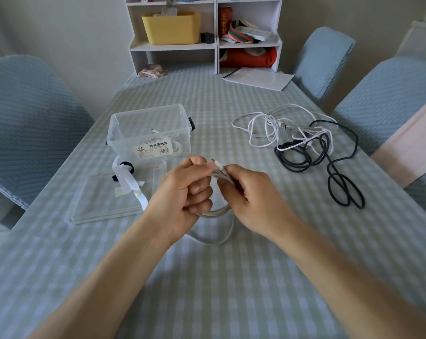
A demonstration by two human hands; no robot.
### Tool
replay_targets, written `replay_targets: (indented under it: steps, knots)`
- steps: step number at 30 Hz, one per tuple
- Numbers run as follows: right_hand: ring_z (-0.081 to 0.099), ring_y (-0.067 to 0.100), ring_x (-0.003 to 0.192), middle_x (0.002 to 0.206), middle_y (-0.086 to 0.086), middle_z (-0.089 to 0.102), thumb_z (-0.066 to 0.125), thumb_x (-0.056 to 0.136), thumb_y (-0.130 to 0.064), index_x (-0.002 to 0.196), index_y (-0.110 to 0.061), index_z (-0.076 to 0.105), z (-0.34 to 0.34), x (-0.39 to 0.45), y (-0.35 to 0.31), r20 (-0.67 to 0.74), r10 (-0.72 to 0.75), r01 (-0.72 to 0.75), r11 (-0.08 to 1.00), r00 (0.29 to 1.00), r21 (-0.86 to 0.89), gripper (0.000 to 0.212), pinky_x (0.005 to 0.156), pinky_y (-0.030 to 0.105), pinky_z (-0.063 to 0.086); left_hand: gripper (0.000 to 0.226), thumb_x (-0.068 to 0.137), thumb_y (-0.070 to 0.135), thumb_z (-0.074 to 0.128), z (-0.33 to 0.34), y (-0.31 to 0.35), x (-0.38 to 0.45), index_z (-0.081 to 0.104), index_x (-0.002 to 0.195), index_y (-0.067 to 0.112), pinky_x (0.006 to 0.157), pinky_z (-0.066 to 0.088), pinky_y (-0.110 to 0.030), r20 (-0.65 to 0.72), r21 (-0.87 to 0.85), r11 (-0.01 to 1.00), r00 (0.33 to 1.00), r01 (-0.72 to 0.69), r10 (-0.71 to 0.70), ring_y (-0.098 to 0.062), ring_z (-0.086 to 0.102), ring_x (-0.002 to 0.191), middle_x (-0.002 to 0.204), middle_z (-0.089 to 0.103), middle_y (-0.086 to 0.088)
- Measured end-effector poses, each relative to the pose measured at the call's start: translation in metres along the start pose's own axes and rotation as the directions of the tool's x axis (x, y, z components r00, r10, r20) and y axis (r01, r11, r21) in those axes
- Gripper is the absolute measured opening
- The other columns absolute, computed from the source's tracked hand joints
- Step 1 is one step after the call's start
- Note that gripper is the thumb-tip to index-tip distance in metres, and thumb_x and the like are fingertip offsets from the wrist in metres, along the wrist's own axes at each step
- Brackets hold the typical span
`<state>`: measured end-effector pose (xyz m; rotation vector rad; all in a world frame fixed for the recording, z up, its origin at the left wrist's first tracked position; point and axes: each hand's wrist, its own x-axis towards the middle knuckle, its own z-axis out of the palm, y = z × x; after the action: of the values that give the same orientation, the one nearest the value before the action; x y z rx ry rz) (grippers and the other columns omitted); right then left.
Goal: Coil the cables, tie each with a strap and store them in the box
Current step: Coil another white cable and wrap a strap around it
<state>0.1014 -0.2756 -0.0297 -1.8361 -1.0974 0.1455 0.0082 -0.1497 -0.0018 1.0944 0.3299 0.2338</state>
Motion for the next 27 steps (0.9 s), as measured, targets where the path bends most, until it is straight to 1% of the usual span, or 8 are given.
replay_targets:
  steps: [3,9,13,16,19,22,25,27]
  knots:
    - [0.033,0.009,0.047,0.052,-0.004,0.039,0.056,0.096,-0.011,0.066,-0.015,0.047,-0.004,0.001,-0.001,-0.009,0.076,-0.075,0.996,0.997,0.057,0.032,0.045,0.023,0.028,0.028,0.068,-0.002,0.058,0.001,-0.002,-0.002,0.045,0.083,0.018,0.036,0.023,-0.019,0.093,0.043,0.999,0.995,0.018,-0.022,-0.006,0.018,0.035,0.049,0.022,0.006]
    - [0.034,0.009,0.048,0.050,0.000,0.041,0.061,0.093,-0.021,0.065,-0.007,0.057,-0.015,0.006,0.001,0.032,0.116,-0.118,0.990,0.993,0.071,0.032,0.046,0.024,0.028,0.026,0.072,-0.002,0.056,0.003,-0.003,-0.004,0.047,0.092,0.013,0.044,0.036,-0.025,0.134,0.249,0.961,0.987,-0.118,0.086,-0.010,0.020,0.037,0.044,0.026,0.007]
    - [0.034,0.013,0.048,0.054,0.017,0.043,0.064,0.087,-0.025,0.064,0.001,0.056,-0.021,0.008,0.002,0.035,0.154,-0.156,0.984,0.987,0.085,0.036,0.047,0.029,0.027,0.025,0.076,0.009,0.064,0.003,0.000,-0.006,0.060,0.101,0.012,0.047,0.039,-0.028,0.114,0.328,0.933,0.987,-0.148,0.116,-0.013,0.022,0.039,0.046,0.020,0.002]
    - [0.027,0.010,0.045,0.045,-0.001,0.030,0.066,0.088,-0.014,0.048,-0.012,0.040,-0.017,0.003,0.004,0.015,0.139,-0.139,0.990,0.990,0.033,0.048,0.044,0.024,0.022,0.030,0.078,0.024,0.075,0.004,0.003,-0.006,0.062,0.103,0.012,0.047,0.038,-0.029,0.061,0.319,0.947,0.998,-0.047,0.029,-0.014,0.021,0.041,0.051,0.020,-0.002]
    - [0.032,0.010,0.041,0.042,-0.006,0.035,0.064,0.087,-0.013,0.046,-0.025,0.038,-0.012,0.001,0.007,0.067,0.069,-0.064,0.995,0.995,-0.070,0.050,0.042,0.025,0.026,0.041,0.079,0.045,0.077,0.004,0.002,-0.002,0.060,0.104,0.017,0.044,0.034,-0.027,-0.076,0.470,0.882,0.997,0.034,0.002,-0.012,0.027,0.039,0.050,0.033,-0.001]
    - [0.038,0.013,0.041,0.042,-0.002,0.039,0.063,0.087,-0.015,0.048,-0.033,0.043,-0.009,0.002,0.007,0.105,0.020,-0.007,0.991,0.994,-0.131,0.047,0.044,0.028,0.032,0.021,0.085,0.040,0.073,0.003,-0.003,0.001,0.061,0.088,0.023,0.041,0.029,-0.022,-0.091,0.594,0.802,0.987,-0.052,0.131,-0.013,0.031,0.040,0.053,0.041,-0.001]
    - [0.034,0.011,0.042,0.043,0.002,0.039,0.067,0.087,-0.013,0.047,-0.022,0.047,-0.008,0.001,0.005,0.040,0.039,-0.036,0.996,0.998,-0.076,0.046,0.045,0.018,0.026,0.027,0.092,0.021,0.069,0.003,-0.005,0.002,0.057,0.067,0.019,0.040,0.025,-0.020,-0.108,0.497,0.864,0.981,-0.086,0.160,-0.013,0.026,0.040,0.049,0.038,0.001]
    - [0.040,0.010,0.042,0.047,0.008,0.049,0.069,0.087,-0.018,0.057,-0.008,0.057,-0.009,0.002,0.003,0.018,0.116,-0.116,0.993,0.993,0.032,0.034,0.046,0.022,0.032,0.031,0.092,0.014,0.067,0.004,-0.004,0.003,0.052,0.065,0.016,0.037,0.023,-0.019,-0.162,0.375,0.923,0.974,-0.089,0.160,-0.011,0.025,0.037,0.049,0.037,0.000]
